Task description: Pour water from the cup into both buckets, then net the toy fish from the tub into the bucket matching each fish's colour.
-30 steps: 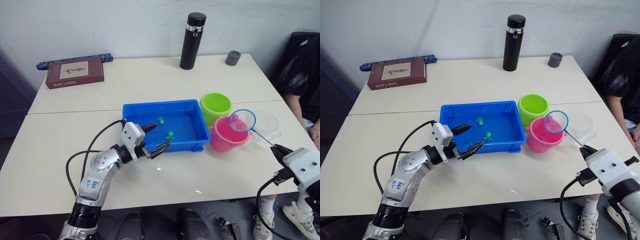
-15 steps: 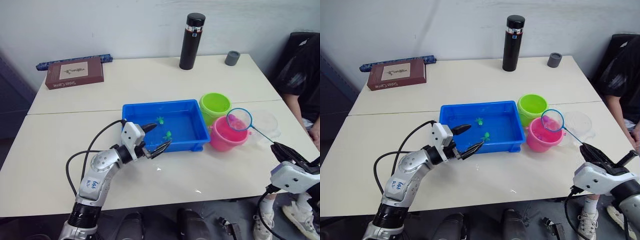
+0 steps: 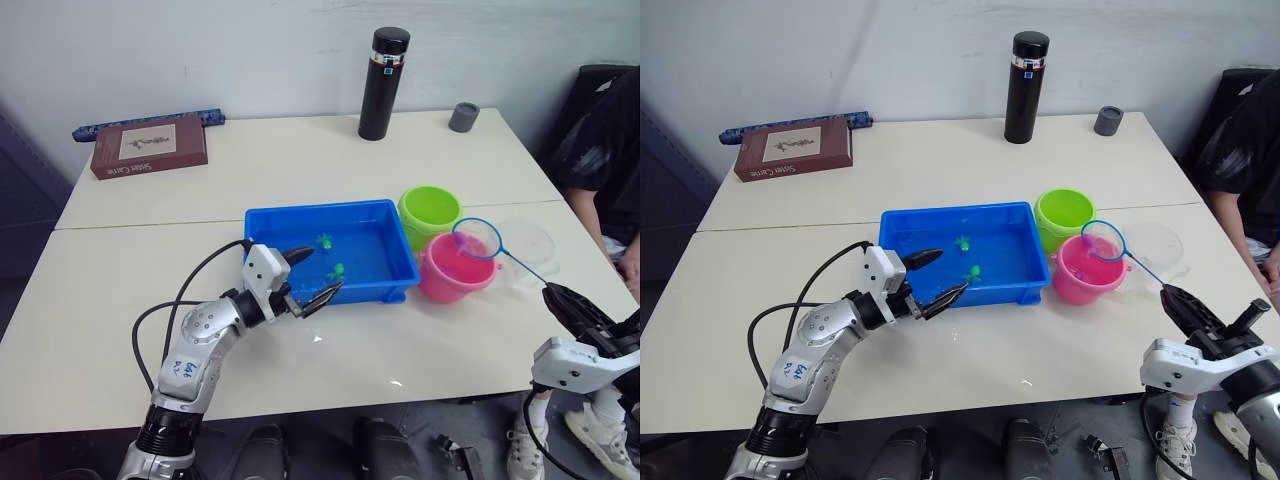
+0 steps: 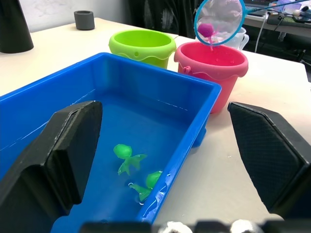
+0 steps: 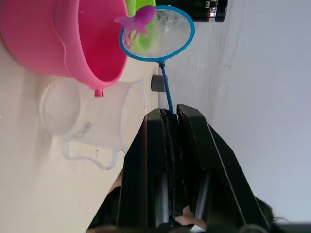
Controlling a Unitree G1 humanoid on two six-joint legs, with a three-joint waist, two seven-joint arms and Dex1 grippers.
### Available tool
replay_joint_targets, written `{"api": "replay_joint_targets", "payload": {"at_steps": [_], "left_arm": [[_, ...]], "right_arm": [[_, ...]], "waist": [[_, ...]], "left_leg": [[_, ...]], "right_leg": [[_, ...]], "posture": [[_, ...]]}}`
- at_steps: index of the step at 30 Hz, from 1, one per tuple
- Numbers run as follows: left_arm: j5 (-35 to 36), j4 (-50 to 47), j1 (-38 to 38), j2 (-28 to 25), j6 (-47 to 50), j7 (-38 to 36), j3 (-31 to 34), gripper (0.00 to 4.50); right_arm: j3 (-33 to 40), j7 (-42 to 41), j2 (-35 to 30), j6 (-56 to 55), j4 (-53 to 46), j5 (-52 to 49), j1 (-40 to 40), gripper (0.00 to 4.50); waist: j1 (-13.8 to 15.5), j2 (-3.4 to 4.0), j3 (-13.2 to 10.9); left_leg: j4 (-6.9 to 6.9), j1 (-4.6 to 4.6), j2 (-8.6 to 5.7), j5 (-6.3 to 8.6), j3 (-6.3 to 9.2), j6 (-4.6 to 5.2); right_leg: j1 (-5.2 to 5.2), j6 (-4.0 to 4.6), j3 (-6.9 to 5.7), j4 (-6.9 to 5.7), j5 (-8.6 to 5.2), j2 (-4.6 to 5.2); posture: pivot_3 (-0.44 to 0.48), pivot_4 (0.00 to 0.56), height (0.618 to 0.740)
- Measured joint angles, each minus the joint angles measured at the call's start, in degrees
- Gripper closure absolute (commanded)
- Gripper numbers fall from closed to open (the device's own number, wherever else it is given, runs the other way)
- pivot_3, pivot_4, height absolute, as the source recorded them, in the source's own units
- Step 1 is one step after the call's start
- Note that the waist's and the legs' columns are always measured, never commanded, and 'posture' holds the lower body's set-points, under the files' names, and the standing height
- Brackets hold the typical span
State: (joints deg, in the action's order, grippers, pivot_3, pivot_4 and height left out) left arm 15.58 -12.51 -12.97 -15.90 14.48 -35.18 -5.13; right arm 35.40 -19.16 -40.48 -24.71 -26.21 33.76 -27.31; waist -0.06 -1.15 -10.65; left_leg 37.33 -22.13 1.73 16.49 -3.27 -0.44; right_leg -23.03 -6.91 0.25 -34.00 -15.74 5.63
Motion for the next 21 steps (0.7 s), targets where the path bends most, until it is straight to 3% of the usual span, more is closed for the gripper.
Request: {"api": "replay_joint_targets", "payload": {"at_steps": [11,15,21], "left_arm": [[0.0,0.1,0.1,0.0,-0.2,0.0,0.0,0.04],[0.0,0.1,0.2,-0.1,-0.2,0.1,0.0,0.04],[-0.8,-0.9,3.2,-0.4,1.1,3.9,1.0,0.04]], "right_arm": [[0.0,-0.2,-0.5,4.8,1.2,-0.8,5.5,4.50],[-2.5,-5.6,0.8,16.9,-3.2,-10.0,14.1,4.50],[-15.3,-15.5,3.1,41.9,-13.4,-26.3,25.8,4.50]], "waist": [[-0.2,0.00,0.0],[-0.2,0.01,0.0],[-0.2,0.01,0.0]], "left_leg": [[0.06,0.05,0.00,0.00,0.01,0.00],[0.05,0.20,0.03,-0.01,0.10,-0.01],[0.04,0.20,0.10,-0.02,0.56,-0.03]], "right_leg": [[0.11,0.00,0.03,0.02,0.00,-0.01],[0.25,-0.06,-0.02,-0.07,0.04,-0.03],[0.24,-0.13,-0.10,-0.19,0.07,-0.05]], "posture": [[0.000,0.150,0.740],[0.000,0.150,0.740],[0.000,0.150,0.740]]}}
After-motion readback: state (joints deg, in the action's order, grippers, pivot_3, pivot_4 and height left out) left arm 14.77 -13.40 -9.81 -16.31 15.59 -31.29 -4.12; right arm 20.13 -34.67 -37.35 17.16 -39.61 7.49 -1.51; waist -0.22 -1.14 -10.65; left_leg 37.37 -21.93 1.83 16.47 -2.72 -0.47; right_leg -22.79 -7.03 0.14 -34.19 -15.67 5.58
